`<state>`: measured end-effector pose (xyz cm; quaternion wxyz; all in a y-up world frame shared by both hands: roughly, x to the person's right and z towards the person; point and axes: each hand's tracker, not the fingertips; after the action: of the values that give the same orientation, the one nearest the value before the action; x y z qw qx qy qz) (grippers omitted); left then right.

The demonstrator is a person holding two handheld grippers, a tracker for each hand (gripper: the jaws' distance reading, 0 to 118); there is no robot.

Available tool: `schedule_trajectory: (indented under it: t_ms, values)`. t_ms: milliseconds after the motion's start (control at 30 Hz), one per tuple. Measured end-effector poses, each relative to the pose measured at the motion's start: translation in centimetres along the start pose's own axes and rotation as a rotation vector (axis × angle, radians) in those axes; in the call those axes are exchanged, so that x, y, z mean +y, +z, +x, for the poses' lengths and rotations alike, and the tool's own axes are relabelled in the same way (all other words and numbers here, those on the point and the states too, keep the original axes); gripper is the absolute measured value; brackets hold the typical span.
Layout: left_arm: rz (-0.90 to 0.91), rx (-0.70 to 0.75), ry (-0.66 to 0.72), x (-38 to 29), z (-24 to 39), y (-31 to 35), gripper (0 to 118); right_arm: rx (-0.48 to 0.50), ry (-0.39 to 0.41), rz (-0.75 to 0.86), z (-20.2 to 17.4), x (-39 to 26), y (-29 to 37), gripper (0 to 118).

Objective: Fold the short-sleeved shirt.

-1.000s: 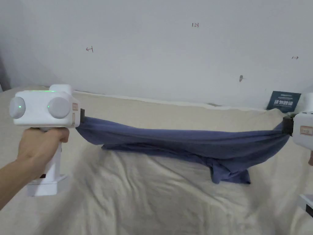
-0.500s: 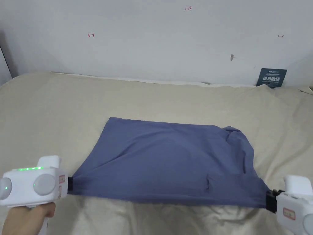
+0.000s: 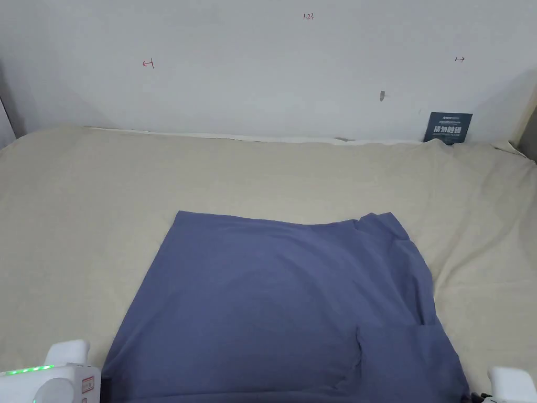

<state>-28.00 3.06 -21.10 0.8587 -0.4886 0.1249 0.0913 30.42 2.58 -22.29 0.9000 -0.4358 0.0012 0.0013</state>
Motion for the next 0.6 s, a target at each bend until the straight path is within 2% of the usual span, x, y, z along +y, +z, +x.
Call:
schedule_trajectory:
  t_ms: [267, 333, 367, 400, 433, 467, 500, 533, 600]
  values:
    - [-0.025, 0.015, -0.037, -0.5, -0.2, 0.1, 5, -0.003, -0.025, -0.012, 0.0, -0.4, 0.0, 3]
    - [-0.020, -0.010, -0.007, -0.4, -0.5, -0.1, 6, 0.003, -0.042, -0.023, 0.0, -0.2, -0.3, 7]
    - [-0.016, -0.039, 0.007, -0.4, -0.6, -0.2, 16, 0.001, -0.051, -0.020, 0.0, -0.1, -0.3, 22]
    - [-0.005, -0.051, 0.002, -0.4, -0.8, -0.1, 50, -0.007, -0.058, -0.010, 0.1, -0.1, -0.3, 49]
    - [-0.002, -0.043, 0.002, -0.5, -0.7, 0.0, 95, -0.025, -0.063, -0.008, 0.2, 0.0, -0.2, 84]
    - [-0.013, -0.027, -0.011, -0.5, -0.8, -0.1, 118, -0.030, -0.070, -0.010, 0.5, 0.1, 0.1, 116]
    - [-0.023, -0.005, 0.004, -0.6, -1.0, 0.0, 116, -0.042, -0.081, 0.013, 0.6, 0.0, 0.6, 118]
    - [0.059, -0.003, -0.008, -0.6, -1.1, 0.6, 116, -0.052, -0.088, 0.076, 0.9, -0.2, 1.7, 117]
    - [0.012, -0.037, 0.020, -0.6, -1.7, 1.3, 116, -0.069, -0.082, 0.095, 0.9, 0.2, 3.3, 118]
